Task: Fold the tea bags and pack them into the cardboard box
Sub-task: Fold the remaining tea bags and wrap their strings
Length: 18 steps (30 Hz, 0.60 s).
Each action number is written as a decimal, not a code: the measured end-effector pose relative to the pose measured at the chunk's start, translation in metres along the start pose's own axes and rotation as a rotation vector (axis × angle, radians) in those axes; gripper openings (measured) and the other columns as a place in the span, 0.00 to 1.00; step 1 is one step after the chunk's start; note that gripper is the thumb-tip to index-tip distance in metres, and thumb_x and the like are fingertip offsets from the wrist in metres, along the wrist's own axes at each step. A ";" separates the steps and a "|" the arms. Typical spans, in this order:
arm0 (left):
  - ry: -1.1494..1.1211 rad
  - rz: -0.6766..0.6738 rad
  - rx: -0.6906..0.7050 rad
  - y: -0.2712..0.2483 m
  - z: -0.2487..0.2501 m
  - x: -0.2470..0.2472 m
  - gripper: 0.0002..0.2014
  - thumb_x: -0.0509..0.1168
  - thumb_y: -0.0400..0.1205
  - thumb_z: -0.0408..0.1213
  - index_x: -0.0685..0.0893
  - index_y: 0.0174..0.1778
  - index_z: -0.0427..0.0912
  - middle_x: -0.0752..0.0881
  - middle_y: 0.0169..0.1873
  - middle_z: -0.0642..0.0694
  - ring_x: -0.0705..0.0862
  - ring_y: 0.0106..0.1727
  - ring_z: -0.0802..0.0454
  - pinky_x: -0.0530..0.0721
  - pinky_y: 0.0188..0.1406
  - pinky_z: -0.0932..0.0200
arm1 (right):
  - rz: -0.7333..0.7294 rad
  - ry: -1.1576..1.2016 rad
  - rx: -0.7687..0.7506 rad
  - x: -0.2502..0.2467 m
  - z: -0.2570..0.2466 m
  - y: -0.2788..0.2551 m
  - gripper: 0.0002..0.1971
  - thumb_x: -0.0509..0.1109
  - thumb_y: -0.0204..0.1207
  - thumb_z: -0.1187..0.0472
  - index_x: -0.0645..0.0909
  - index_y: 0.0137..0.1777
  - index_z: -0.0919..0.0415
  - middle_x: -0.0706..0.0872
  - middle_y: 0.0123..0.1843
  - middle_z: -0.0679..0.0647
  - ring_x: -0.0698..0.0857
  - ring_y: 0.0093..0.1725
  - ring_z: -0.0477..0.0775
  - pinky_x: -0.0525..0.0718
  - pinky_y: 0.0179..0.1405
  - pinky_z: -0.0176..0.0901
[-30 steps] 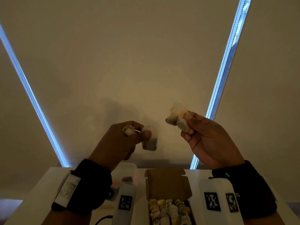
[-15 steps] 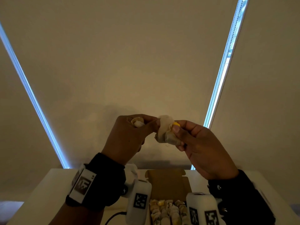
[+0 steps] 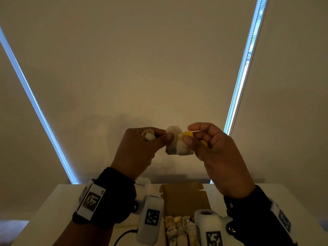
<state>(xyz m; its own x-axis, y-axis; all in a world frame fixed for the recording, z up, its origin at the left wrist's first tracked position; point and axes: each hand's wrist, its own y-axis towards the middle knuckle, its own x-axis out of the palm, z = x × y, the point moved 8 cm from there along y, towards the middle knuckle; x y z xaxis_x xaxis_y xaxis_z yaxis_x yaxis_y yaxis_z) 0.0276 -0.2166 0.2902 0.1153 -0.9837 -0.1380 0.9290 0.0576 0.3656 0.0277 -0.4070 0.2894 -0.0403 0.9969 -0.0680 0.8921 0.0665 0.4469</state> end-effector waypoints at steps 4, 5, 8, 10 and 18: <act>0.011 -0.021 0.002 -0.003 0.003 0.004 0.07 0.75 0.76 0.47 0.94 0.41 0.48 0.77 0.16 0.51 0.69 0.17 0.57 0.68 0.16 0.65 | -0.011 0.047 -0.017 0.005 -0.005 0.002 0.18 0.76 0.63 0.48 0.85 0.54 0.51 0.91 0.40 0.44 0.85 0.34 0.34 0.81 0.37 0.25; 0.017 -0.028 0.009 -0.003 0.005 0.005 0.06 0.75 0.78 0.44 0.94 0.41 0.48 0.77 0.16 0.50 0.69 0.17 0.57 0.68 0.16 0.65 | -0.009 0.052 -0.021 0.005 -0.006 0.002 0.18 0.76 0.63 0.49 0.85 0.52 0.52 0.90 0.39 0.44 0.85 0.33 0.35 0.81 0.36 0.25; -0.007 -0.045 0.019 -0.004 0.007 0.005 0.05 0.75 0.80 0.40 0.94 0.42 0.45 0.75 0.16 0.48 0.66 0.16 0.55 0.66 0.17 0.65 | 0.010 0.058 -0.025 0.005 -0.003 0.002 0.10 0.78 0.69 0.55 0.85 0.49 0.54 0.90 0.36 0.44 0.84 0.32 0.36 0.80 0.34 0.26; -0.032 -0.076 0.021 -0.006 0.007 0.007 0.06 0.73 0.82 0.41 0.95 0.44 0.44 0.73 0.16 0.47 0.64 0.17 0.53 0.64 0.18 0.64 | 0.018 0.051 -0.030 0.005 0.000 0.000 0.07 0.79 0.72 0.60 0.85 0.48 0.56 0.89 0.33 0.42 0.83 0.30 0.36 0.80 0.33 0.26; -0.033 -0.159 0.080 -0.017 0.011 0.016 0.08 0.77 0.77 0.28 0.92 0.50 0.30 0.88 0.26 0.50 0.78 0.18 0.65 0.72 0.21 0.78 | -0.028 0.018 -0.010 0.014 0.002 -0.007 0.04 0.76 0.77 0.57 0.85 0.47 0.56 0.89 0.32 0.46 0.85 0.31 0.41 0.81 0.38 0.30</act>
<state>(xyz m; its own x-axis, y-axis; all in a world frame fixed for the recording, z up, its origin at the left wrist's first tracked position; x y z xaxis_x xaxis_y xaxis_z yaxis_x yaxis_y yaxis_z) 0.0098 -0.2355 0.2919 -0.0434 -0.9845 -0.1701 0.9036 -0.1113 0.4138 0.0221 -0.3937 0.2836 -0.0730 0.9952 -0.0645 0.8860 0.0944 0.4540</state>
